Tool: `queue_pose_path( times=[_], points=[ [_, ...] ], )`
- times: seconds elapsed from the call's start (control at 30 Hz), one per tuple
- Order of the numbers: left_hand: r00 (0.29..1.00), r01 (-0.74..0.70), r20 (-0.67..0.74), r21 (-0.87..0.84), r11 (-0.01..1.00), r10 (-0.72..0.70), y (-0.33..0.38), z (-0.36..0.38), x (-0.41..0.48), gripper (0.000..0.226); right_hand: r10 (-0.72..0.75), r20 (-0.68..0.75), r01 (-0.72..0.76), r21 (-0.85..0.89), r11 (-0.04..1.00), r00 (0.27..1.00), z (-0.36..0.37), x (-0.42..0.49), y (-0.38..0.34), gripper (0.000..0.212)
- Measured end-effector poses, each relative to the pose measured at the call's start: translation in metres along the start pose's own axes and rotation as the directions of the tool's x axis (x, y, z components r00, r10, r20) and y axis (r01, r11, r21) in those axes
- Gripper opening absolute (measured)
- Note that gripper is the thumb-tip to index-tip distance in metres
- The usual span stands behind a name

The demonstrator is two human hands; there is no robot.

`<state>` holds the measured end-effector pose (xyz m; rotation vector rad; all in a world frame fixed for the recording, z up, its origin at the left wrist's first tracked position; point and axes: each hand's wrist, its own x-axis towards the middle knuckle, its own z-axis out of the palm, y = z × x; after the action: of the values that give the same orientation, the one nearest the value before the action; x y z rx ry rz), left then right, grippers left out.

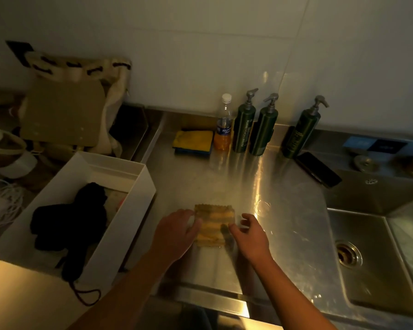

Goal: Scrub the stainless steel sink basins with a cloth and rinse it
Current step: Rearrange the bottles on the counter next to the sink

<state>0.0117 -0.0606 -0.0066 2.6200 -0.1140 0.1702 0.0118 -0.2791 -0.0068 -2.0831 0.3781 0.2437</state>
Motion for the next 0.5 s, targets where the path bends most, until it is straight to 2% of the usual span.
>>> queue_pose_path(
  times=[0.27, 0.37, 0.5],
  points=[
    [0.998, 0.035, 0.050, -0.040, 0.999, -0.033, -0.018, 0.020, 0.010, 0.043, 0.101, -0.022, -0.103, -0.090, 0.991, 0.995, 0.020, 0.020, -0.010, 0.053],
    [0.999, 0.028, 0.044, -0.076, 0.997, -0.025, -0.022, 0.018, 0.016, 0.037, 0.158, -0.023, -0.159, -0.102, 0.982, 0.987, 0.027, 0.031, -0.011, 0.042],
    [0.999, 0.022, 0.042, -0.089, 0.996, -0.018, -0.026, 0.012, 0.028, 0.047, 0.046, 0.049, -0.037, -0.181, 0.983, 0.998, 0.034, 0.037, -0.013, 0.020]
  ],
)
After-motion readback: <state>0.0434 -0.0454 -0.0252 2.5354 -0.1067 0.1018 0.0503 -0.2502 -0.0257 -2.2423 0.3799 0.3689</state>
